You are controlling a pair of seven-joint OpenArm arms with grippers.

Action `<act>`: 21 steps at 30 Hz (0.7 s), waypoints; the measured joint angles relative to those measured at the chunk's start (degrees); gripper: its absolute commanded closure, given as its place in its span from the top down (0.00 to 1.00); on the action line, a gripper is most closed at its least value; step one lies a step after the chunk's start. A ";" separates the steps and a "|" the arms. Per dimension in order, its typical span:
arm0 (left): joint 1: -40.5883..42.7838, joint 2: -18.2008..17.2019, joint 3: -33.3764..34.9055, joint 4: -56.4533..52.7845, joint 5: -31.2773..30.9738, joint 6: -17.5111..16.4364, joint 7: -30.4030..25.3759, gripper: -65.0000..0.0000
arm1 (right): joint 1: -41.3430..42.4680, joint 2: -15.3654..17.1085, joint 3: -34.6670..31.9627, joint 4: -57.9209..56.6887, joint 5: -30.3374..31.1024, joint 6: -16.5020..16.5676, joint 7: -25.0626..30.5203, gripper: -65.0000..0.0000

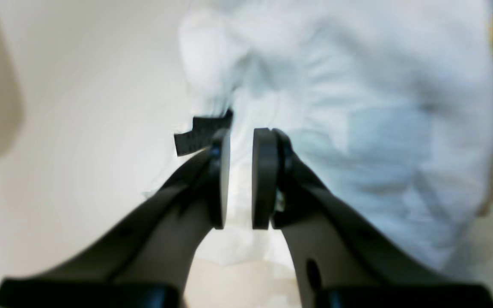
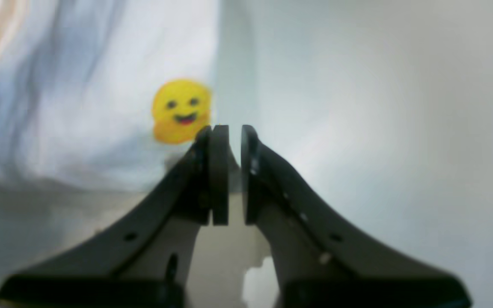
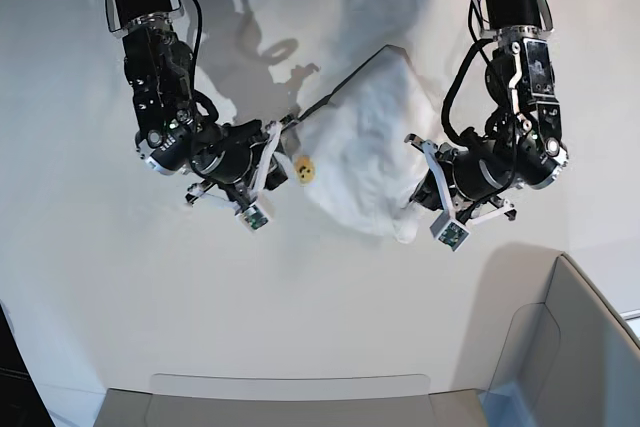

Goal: Layout the t-shirt on the table in an organized manner, then fold the t-shirt properly
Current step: 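Press and square the folded bundle edges with both grippers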

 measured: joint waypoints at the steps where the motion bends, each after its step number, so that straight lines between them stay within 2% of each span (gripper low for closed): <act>1: 1.31 0.00 -0.39 1.70 -0.37 0.00 0.85 0.14 | 0.28 -0.15 1.73 0.07 -0.15 0.00 0.02 0.07; 3: 4.98 0.15 -2.23 2.84 -0.39 -0.15 0.81 0.14 | 1.38 0.20 3.34 -0.76 -0.74 0.02 -0.11 0.07; 9: 14.84 0.07 -9.31 2.69 0.31 -0.17 1.79 0.14 | 5.68 -0.55 2.43 -12.68 -0.59 0.00 0.07 0.07; 12: 18.47 0.09 -9.81 2.95 0.42 0.00 1.84 0.14 | 7.50 -0.76 1.14 -16.65 -0.79 0.00 1.31 0.07; 18: 18.88 1.49 -9.49 2.78 -0.02 0.00 1.55 0.14 | 8.50 -0.92 -8.81 -22.60 0.00 0.00 5.03 0.07; 21: 18.10 1.36 -9.51 1.90 0.00 0.00 1.60 0.14 | 8.70 -2.14 -11.78 -22.82 -0.22 -0.04 4.42 0.07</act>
